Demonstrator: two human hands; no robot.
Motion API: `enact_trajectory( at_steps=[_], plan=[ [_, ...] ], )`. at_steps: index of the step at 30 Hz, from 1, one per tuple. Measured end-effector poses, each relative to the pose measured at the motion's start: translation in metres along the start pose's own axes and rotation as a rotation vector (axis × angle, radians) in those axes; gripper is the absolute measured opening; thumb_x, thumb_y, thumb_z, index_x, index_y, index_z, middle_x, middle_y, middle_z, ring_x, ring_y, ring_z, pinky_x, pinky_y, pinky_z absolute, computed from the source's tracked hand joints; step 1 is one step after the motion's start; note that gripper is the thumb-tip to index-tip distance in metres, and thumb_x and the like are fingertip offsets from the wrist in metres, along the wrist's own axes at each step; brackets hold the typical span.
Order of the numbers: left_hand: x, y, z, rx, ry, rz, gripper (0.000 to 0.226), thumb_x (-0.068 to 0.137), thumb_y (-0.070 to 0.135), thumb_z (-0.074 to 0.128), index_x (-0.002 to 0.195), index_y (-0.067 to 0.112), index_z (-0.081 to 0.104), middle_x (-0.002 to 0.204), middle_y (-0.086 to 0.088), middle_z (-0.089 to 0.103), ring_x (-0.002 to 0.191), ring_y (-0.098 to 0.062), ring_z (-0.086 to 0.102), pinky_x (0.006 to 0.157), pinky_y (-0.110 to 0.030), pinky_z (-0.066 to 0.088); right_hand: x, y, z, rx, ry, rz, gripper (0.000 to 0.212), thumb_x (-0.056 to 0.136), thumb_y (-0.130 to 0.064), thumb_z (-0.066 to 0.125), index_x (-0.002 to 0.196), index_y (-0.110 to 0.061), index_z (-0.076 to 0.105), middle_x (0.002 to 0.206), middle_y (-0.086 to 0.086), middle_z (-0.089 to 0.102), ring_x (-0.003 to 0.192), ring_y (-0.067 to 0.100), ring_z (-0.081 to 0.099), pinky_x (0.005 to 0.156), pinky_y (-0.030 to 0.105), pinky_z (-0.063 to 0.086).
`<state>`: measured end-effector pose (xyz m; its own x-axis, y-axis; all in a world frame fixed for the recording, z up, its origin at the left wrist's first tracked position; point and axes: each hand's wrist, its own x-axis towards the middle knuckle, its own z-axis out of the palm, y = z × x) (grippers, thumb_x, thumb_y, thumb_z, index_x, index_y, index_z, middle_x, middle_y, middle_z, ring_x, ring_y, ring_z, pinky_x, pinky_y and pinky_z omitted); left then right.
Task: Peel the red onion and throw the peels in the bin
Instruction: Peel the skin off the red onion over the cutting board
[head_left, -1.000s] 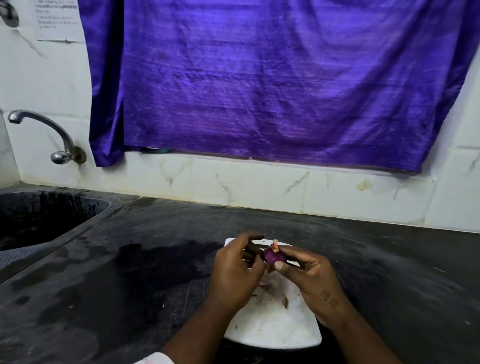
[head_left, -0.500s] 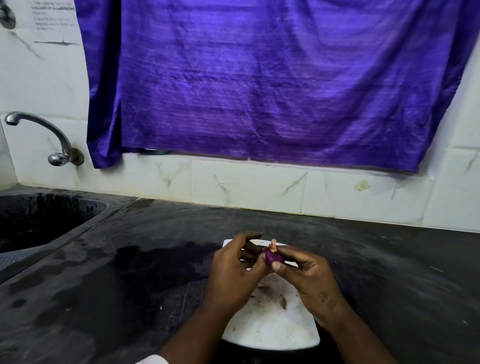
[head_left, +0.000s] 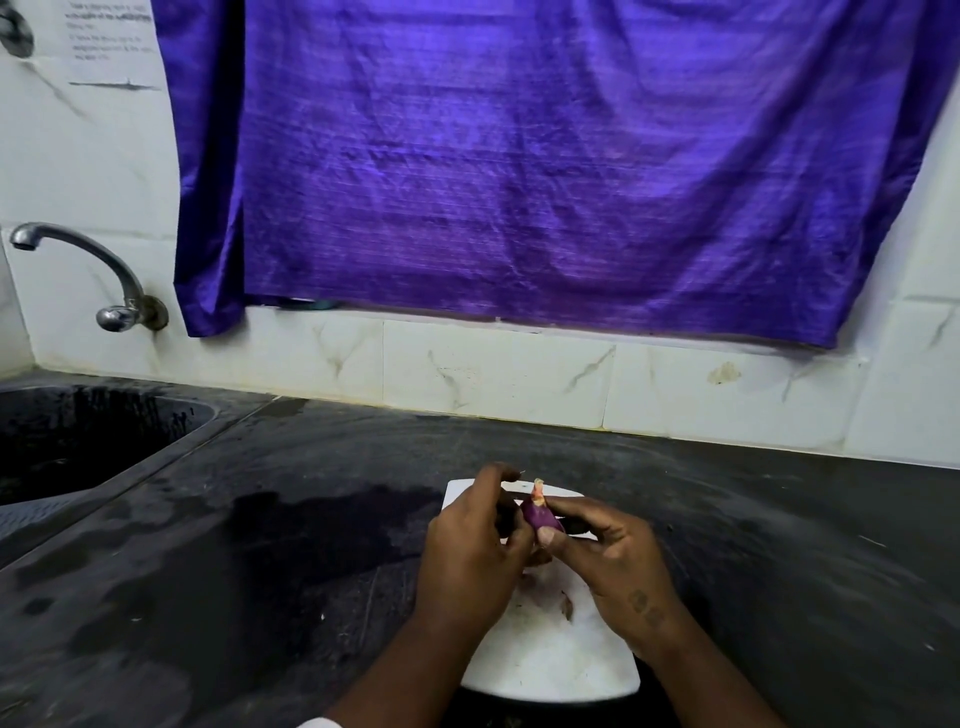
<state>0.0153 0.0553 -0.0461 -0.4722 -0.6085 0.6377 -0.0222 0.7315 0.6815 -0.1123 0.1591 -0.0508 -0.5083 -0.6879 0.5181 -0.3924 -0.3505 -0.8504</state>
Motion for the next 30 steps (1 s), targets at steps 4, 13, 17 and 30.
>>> enact_trajectory(
  at_steps=[4,13,17,30],
  plan=[
    [-0.001,0.002,0.000,0.011,0.036,0.005,0.047,0.083,0.020,0.075,0.120,0.039,0.055,0.080,0.012,0.067,0.078,-0.006,0.068,0.069,-0.034,0.059,-0.001,0.002,0.000,-0.021,0.003,0.001,0.031,0.082,-0.007,0.077,0.113,-0.012,0.078,0.112,0.003,0.078,0.103,0.022,0.075,0.085,0.039,0.063],
    [0.000,0.007,0.001,-0.041,0.077,-0.027,0.051,0.083,0.017,0.074,0.121,0.044,0.053,0.084,0.015,0.063,0.081,-0.006,0.066,0.068,-0.031,0.058,-0.001,-0.002,0.002,0.068,0.045,-0.031,0.031,0.082,0.005,0.074,0.108,-0.011,0.079,0.111,0.007,0.078,0.106,0.024,0.074,0.080,0.027,0.061],
    [0.000,0.006,0.001,-0.033,0.085,-0.008,0.049,0.083,0.013,0.074,0.118,0.042,0.053,0.084,0.013,0.063,0.079,-0.007,0.064,0.065,-0.024,0.055,-0.001,-0.006,0.002,0.078,0.045,-0.040,0.031,0.082,0.008,0.073,0.108,-0.007,0.079,0.110,0.009,0.078,0.104,0.024,0.074,0.079,0.025,0.061],
    [0.015,-0.016,-0.007,-0.130,0.219,-0.200,0.038,0.084,-0.001,0.071,0.103,0.032,0.064,0.075,0.005,0.069,0.071,-0.009,0.067,0.062,-0.025,0.056,0.001,-0.015,-0.001,0.356,0.137,0.045,0.033,0.074,-0.011,0.079,0.107,-0.014,0.079,0.109,0.016,0.078,0.102,0.033,0.075,0.085,0.037,0.062]
  ],
)
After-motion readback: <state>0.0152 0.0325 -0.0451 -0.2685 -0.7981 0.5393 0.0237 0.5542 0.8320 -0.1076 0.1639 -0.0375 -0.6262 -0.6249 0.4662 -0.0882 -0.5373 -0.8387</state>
